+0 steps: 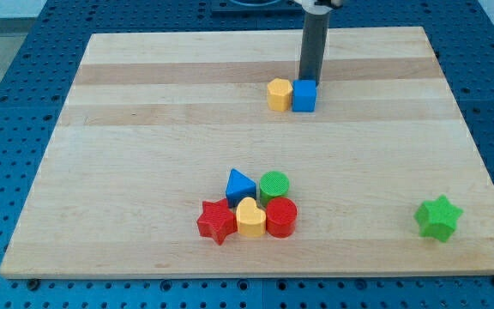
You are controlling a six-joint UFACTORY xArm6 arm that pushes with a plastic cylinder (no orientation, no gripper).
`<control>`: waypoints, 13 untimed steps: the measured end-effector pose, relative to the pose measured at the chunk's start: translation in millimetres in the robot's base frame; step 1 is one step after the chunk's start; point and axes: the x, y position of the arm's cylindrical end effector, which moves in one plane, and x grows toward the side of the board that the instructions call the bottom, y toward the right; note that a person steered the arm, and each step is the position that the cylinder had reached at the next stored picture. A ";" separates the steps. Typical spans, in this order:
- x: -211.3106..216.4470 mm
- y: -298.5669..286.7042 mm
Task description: Push the cube to the top right of the red circle
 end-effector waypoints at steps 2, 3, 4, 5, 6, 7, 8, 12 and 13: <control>37.7 -0.2; 52.3 -12.9; 51.7 -32.7; 53.0 -47.7; 67.0 -50.7; 85.3 -50.7; 100.4 -50.7; 139.0 -36.5; 153.4 -36.5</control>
